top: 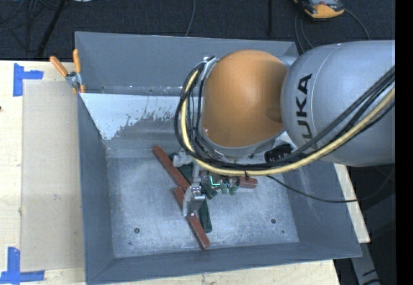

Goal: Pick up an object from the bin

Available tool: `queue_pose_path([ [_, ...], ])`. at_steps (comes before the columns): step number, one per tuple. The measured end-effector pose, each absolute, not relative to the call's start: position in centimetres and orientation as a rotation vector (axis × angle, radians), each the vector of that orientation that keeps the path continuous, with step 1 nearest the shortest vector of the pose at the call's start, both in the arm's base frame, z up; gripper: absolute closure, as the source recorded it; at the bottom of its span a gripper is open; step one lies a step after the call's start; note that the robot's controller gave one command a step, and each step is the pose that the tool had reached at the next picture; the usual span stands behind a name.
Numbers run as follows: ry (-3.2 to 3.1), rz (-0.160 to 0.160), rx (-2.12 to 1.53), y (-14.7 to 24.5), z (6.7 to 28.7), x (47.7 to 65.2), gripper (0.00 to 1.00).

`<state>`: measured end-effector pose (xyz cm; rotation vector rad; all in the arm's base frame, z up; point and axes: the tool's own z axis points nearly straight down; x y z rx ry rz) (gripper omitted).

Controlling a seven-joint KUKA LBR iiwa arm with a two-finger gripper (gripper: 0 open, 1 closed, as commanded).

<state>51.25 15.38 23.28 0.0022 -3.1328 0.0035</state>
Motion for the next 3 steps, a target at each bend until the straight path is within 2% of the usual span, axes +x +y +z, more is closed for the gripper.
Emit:
queue_pose_path([
  [1, -3.140, 0.000, -0.003, 15.3, 23.7, 51.4, 0.00],
  [2, -3.138, -0.001, -0.168, 12.8, 18.3, 52.3, 0.00],
  [3, -3.132, -0.001, -0.272, 10.4, 10.5, 53.0, 0.00],
])
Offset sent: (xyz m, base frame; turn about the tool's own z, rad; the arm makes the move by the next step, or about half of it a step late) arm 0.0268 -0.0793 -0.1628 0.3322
